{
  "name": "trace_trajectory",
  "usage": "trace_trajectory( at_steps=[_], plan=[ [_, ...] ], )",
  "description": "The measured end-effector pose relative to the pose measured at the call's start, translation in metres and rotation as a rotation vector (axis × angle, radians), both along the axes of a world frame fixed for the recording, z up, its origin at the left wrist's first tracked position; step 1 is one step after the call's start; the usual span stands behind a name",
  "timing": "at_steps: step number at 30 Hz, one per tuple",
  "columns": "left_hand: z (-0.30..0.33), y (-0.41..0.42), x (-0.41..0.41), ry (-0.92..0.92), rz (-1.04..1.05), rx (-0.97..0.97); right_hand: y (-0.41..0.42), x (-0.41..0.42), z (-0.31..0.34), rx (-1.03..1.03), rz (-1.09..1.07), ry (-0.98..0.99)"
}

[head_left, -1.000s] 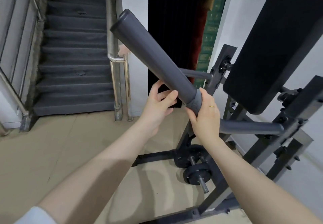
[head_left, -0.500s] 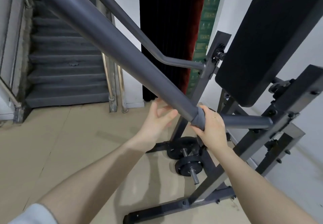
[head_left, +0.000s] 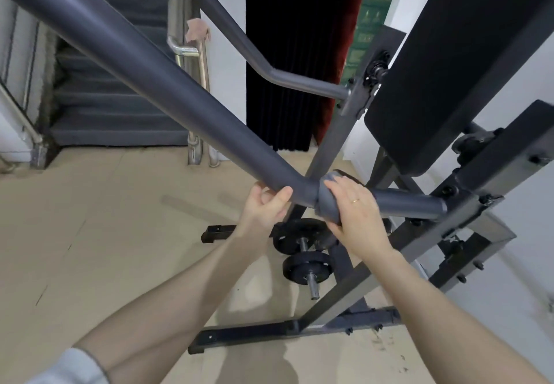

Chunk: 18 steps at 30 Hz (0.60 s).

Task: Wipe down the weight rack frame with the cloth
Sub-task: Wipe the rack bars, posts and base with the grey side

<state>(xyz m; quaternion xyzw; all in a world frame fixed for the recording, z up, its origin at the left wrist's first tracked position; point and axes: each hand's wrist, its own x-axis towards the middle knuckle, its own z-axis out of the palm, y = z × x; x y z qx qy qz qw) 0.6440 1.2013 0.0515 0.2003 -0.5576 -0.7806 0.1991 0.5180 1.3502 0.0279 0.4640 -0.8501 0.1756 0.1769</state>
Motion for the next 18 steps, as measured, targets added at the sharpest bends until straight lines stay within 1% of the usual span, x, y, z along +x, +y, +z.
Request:
trace_trajectory(
  at_steps=[3, 5, 7, 9, 10, 13, 16, 18],
  plan=[
    [-0.009, 0.008, -0.008, -0.037, 0.024, 0.009, 0.036, -0.022, 0.005, 0.002, -0.108, -0.054],
    [-0.01, 0.009, -0.01, -0.033, 0.056, 0.006, 0.038, -0.024, 0.009, -0.026, -0.171, -0.064],
    [-0.01, 0.01, -0.011, -0.029, 0.08, 0.016, 0.022, -0.011, 0.009, -0.043, -0.183, -0.028],
    [-0.008, 0.015, -0.012, -0.017, 0.117, 0.055, -0.002, 0.011, 0.004, -0.044, -0.109, 0.032],
    [-0.008, 0.017, -0.012, -0.014, 0.135, 0.075, -0.014, 0.022, 0.001, -0.056, -0.057, 0.031],
    [-0.007, 0.024, -0.015, -0.022, 0.168, 0.058, -0.031, 0.032, -0.002, -0.104, 0.076, -0.041],
    [-0.01, 0.032, -0.018, -0.043, 0.197, 0.025, -0.002, 0.006, -0.006, -0.002, 0.204, 0.031],
    [-0.015, 0.042, -0.021, -0.121, 0.217, 0.022, 0.027, -0.016, -0.011, 0.03, 0.15, 0.05]
  ],
)
